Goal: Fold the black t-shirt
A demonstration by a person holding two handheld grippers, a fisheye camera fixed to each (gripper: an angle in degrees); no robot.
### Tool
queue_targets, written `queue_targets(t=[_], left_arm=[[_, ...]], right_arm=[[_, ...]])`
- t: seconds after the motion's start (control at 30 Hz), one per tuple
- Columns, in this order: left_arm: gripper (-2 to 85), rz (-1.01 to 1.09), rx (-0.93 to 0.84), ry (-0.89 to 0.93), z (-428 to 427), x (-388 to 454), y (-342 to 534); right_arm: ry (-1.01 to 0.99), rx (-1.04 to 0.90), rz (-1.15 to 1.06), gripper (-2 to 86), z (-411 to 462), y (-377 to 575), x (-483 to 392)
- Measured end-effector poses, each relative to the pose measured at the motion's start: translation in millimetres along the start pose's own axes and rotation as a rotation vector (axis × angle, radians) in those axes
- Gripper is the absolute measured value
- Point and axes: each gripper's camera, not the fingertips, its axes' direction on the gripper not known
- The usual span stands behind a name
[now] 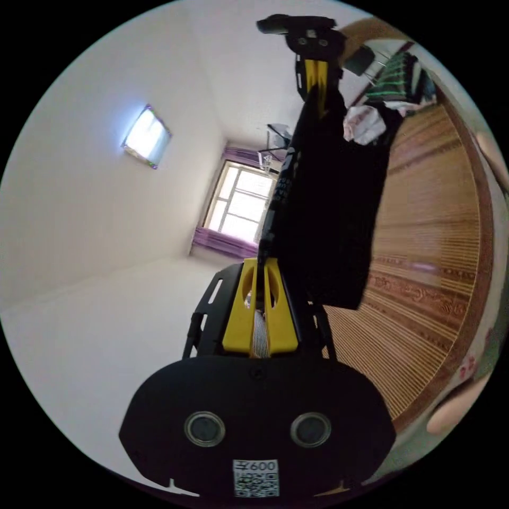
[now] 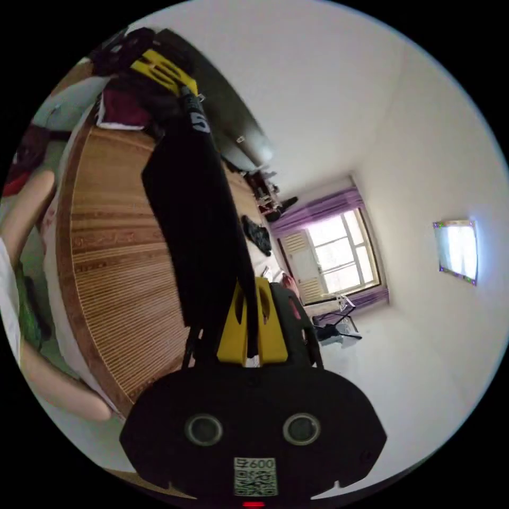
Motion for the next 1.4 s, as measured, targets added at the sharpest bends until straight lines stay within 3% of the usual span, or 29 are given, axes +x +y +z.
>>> queue_targets(t=[0.07,0.2,0.27,0.47,0.57,0.77,0.9,1.1,1.3,1.4], left_arm=[[2.8,0.023,-0.032,0.176,-21.8,18.8,-3.5],[2.9,0.159,-0.023,0.274,-83.1,98.3,7.9],[2.9,0.165,-0.014,0.449,-137.6,138.3,15.7],[3.0,0.233,-0.031,0.662,-216.8,228.6,14.9],[2.9,0.146,-0.039,0.744,-197.6,257.2,6.0],[2.7,0.048,-0.075,0.6,-107.6,318.8,-42.5],[2.8,0.114,-0.111,0.66,-42.8,369.5,-75.4],[2.7,0.023,-0.103,0.807,14.2,395.4,-108.4],[2.7,0.153,-0.096,1.059,-39.3,407.2,-165.1],[2.7,0.158,-0.121,1.263,-56.1,386.2,-217.9]], right_arm=[[-0.027,-0.044,-0.102,-0.8,-28.4,-26.4,-22.0],[-0.233,-0.095,-0.246,-0.8,-66.7,-46.9,-85.6],[-0.34,-0.1,-0.33,-0.8,-104.7,-54.4,-136.1],[-0.59,-0.099,-0.444,-0.8,-183.3,-93.8,-224.0],[-0.708,-0.124,-0.374,-0.8,-179.9,-122.1,-229.3],[-0.381,-0.107,-0.263,-0.8,-143.2,-186.1,-212.4],[-0.478,-0.177,-0.269,-0.8,-112.0,-224.4,-197.0],[-0.407,-0.161,-0.261,-0.8,-129.9,-276.7,-181.5],[-0.714,-0.26,-0.345,-0.8,-260.4,-309.1,-173.7],[-0.931,-0.297,-0.318,-0.8,-337.8,-316.6,-128.6]])
